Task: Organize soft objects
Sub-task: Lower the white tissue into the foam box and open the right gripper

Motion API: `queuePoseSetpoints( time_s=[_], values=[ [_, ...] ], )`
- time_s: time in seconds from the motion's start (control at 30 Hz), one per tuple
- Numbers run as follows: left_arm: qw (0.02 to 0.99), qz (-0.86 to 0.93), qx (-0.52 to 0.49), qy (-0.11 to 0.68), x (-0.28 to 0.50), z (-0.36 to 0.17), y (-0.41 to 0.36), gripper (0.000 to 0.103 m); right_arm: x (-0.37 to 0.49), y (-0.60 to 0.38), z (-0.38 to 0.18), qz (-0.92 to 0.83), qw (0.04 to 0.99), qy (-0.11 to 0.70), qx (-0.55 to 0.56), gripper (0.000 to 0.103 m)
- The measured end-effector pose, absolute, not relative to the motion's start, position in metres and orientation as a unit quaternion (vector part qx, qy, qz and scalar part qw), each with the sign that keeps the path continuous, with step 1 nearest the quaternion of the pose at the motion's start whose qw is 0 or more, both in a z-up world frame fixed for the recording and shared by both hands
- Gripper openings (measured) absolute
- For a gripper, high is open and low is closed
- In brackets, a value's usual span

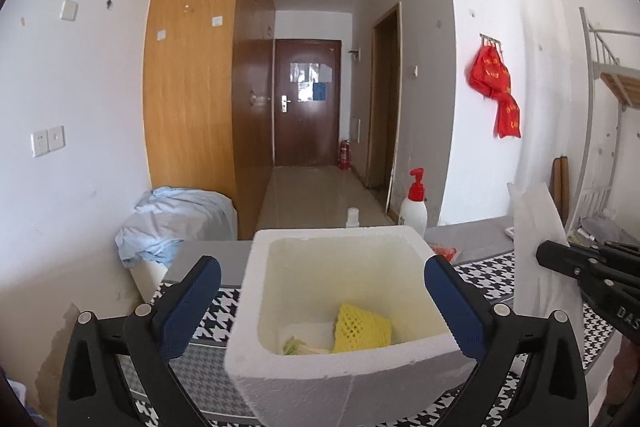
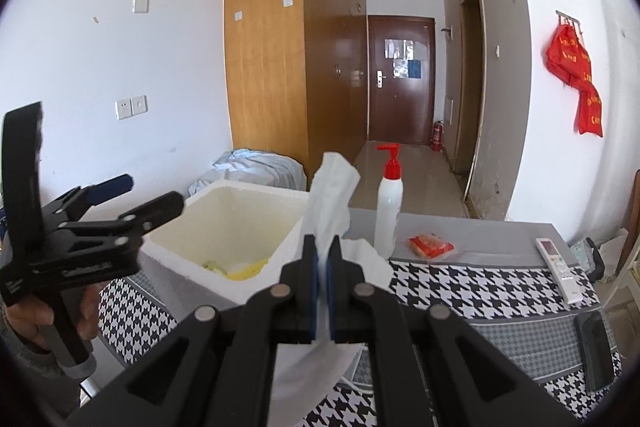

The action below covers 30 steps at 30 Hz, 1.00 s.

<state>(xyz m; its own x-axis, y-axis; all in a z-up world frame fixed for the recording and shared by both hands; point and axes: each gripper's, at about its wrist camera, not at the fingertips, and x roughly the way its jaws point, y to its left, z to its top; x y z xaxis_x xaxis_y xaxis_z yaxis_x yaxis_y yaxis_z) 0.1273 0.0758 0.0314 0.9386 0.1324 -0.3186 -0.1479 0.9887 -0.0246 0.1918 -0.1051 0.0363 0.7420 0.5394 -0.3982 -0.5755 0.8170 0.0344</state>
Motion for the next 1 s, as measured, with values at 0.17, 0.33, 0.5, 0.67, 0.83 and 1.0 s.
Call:
queuePoseSetpoints(
  time_s=[0.17, 0.33, 0.5, 0.67, 0.83, 1.0],
  values=[
    [0.984, 0.088, -0.025, 0.155, 0.118, 0.033, 0.084, 0.102, 0.194, -0.099, 0.041, 0.303, 0.932, 0.196, -0.044, 0.006],
    [0.982, 0.108, -0.025, 0.152, 0.108, 0.033, 0.092, 0.102, 0.194, -0.09, 0.048, 0.31, 0.931, 0.186, -0.049, 0.006],
    [0.981, 0.124, -0.03, 0.149, 0.097, 0.031, 0.102, 0.102, 0.192, -0.079, 0.054, 0.32, 0.929, 0.181, -0.05, 0.006],
    [0.979, 0.14, -0.026, 0.147, 0.088, 0.028, 0.109, 0.102, 0.191, -0.068, 0.06, 0.334, 0.925, 0.175, -0.05, 0.006],
    [0.978, 0.151, -0.028, 0.144, 0.077, 0.025, 0.115, 0.102, 0.194, -0.056, 0.064, 0.359, 0.914, 0.184, -0.041, 0.006],
    [0.977, 0.157, -0.033, 0.143, 0.069, 0.022, 0.12, 0.102, 0.196, -0.04, 0.065, 0.37, 0.909, 0.188, -0.047, 0.006]
  ],
)
